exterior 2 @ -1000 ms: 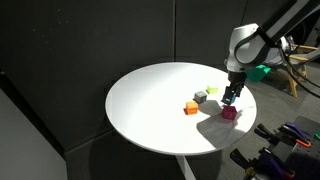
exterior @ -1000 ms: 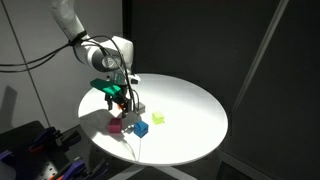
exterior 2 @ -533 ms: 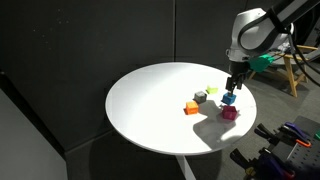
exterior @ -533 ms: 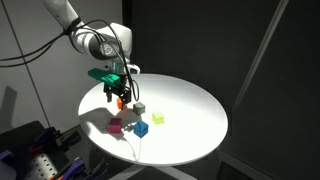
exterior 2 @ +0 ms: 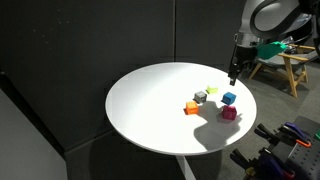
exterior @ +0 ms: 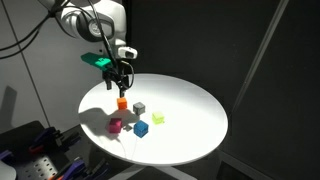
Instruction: Unstack the blocks and put them on the table
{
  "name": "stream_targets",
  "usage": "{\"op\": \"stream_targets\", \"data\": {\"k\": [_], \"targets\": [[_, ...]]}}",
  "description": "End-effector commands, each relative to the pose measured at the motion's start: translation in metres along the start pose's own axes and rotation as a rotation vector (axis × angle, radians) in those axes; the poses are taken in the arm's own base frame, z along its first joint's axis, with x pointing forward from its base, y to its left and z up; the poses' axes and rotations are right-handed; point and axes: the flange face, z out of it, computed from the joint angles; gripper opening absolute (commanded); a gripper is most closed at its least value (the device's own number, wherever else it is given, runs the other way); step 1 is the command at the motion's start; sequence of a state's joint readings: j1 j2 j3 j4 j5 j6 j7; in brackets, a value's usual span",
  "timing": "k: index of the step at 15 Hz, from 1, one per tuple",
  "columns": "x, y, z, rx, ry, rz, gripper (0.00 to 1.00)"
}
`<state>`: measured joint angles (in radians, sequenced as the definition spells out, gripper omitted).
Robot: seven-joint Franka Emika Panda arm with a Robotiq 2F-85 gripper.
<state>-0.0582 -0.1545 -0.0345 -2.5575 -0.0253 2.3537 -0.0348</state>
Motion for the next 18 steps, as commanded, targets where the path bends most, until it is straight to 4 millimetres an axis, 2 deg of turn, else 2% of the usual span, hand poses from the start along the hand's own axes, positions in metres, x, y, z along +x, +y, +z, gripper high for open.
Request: {"op": "stream_targets", "data": {"k": [1,5,8,18], "targets": [[-0.024,0.001,-0.026,0.008,0.043,0.064,1.00],[-0.039,0.005,-0.053,0.019,0.084,0.099,1.00],[-0.047,0.007,-0.070,0.026,0.047,0.094,1.00],[-0.069,0.008,-0.106,0.042,-0.018,0.086,1.00]]}}
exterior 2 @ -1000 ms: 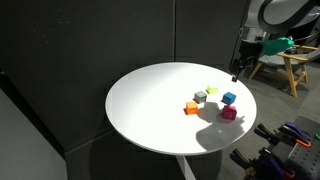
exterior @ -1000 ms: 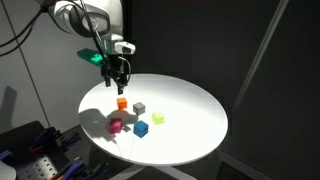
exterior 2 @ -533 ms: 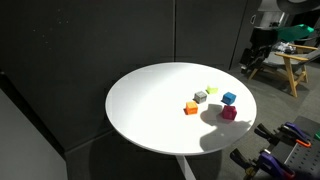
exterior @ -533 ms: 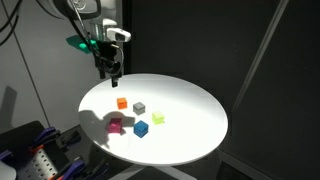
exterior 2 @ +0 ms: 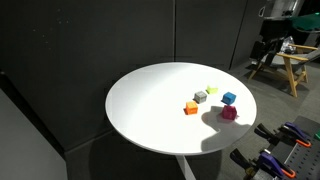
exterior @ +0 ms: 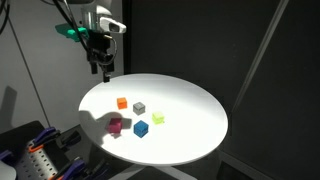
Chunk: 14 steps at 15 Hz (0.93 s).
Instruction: Unstack the blocks and put them on the table
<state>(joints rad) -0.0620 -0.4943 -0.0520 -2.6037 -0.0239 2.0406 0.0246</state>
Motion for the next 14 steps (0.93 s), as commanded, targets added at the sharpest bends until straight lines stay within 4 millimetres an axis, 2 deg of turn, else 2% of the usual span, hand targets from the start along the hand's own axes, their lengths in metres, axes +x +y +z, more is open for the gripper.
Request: {"op": "stream_targets", "data": {"k": [1,6,7,14], "targets": [[-0.005,0.002,-0.020,0.027,0.005,0.006,1.00],[-0.006,0.003,-0.030,0.028,0.023,0.004,1.00],[-0.004,0.001,-0.020,0.009,0.021,0.004,1.00],[-0.004,0.001,-0.017,0.008,0.016,0.004,1.00]]}}
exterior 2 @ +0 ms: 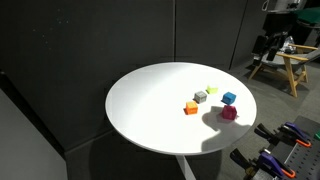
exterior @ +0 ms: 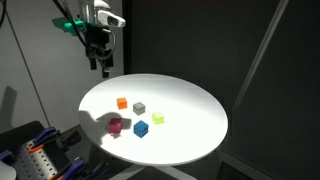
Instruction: Unstack the blocks and put them on the table
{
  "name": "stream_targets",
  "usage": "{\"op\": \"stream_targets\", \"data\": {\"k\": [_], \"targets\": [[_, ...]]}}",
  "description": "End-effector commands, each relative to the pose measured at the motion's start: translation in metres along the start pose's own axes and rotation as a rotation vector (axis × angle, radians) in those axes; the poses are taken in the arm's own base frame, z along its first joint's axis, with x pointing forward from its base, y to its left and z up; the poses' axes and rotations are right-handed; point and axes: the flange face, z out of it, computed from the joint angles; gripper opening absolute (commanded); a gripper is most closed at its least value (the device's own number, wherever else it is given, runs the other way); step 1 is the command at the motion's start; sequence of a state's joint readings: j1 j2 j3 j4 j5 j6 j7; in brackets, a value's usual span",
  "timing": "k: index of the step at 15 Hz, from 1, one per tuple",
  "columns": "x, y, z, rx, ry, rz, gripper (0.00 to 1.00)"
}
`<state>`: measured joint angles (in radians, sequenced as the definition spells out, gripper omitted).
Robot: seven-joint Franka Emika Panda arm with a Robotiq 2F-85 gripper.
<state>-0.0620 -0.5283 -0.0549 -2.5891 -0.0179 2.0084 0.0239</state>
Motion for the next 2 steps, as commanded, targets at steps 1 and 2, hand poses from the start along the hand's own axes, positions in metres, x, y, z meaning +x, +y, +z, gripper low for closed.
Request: {"op": "stream_targets", "data": {"k": [1,2], "targets": [[0.0001,0.0001,-0.0004,0.000,-0.001,0.000,1.00],[0.0001,0.0001,-0.0004,0.000,-0.001,0.000,1.00]]}}
